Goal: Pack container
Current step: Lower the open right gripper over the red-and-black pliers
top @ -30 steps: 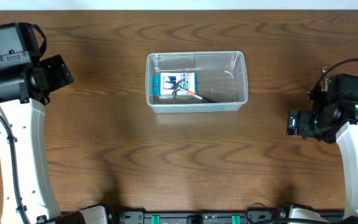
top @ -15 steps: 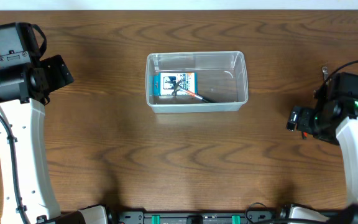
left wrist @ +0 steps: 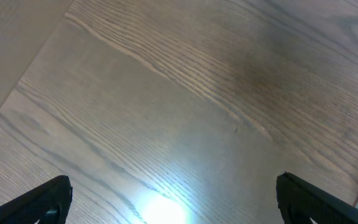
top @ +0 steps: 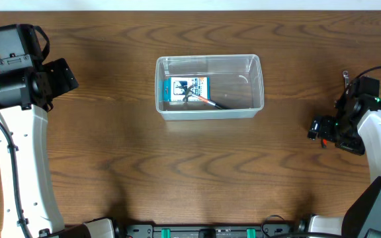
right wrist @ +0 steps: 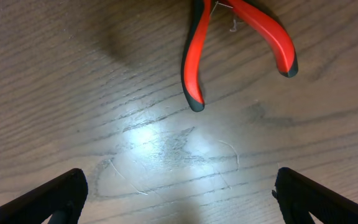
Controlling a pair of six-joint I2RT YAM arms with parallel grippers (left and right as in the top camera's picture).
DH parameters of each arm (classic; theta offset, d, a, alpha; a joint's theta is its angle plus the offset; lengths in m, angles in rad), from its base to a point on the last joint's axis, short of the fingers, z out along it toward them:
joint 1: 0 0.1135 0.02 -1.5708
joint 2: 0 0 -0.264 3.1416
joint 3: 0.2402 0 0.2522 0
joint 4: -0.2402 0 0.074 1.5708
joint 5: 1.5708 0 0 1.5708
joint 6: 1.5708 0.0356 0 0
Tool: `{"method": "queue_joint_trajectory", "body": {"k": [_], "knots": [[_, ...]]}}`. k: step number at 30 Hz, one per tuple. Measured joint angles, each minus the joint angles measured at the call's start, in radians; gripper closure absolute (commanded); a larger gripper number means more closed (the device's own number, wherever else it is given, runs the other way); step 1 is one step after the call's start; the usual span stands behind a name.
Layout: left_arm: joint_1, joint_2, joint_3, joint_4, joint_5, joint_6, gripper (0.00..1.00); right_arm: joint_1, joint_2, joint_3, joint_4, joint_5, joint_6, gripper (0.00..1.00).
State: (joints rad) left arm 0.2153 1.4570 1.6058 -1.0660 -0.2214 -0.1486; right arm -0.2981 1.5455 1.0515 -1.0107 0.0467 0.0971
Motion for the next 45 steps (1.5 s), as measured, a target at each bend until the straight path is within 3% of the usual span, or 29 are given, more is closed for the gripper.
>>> {"method": "queue_joint_trajectory", "body": {"k": [13,45], "knots": [[0.000,0.000,0.000,0.000,0.000,0.000,0.02,-0.003,0.002,0.000,0.097,-0.079,-0.120,0.01],[0.000,0.000,0.000,0.000,0.000,0.000,0.02,-0.053,0.231,0.000,0.265,-0.048,0.010,0.00]]}}
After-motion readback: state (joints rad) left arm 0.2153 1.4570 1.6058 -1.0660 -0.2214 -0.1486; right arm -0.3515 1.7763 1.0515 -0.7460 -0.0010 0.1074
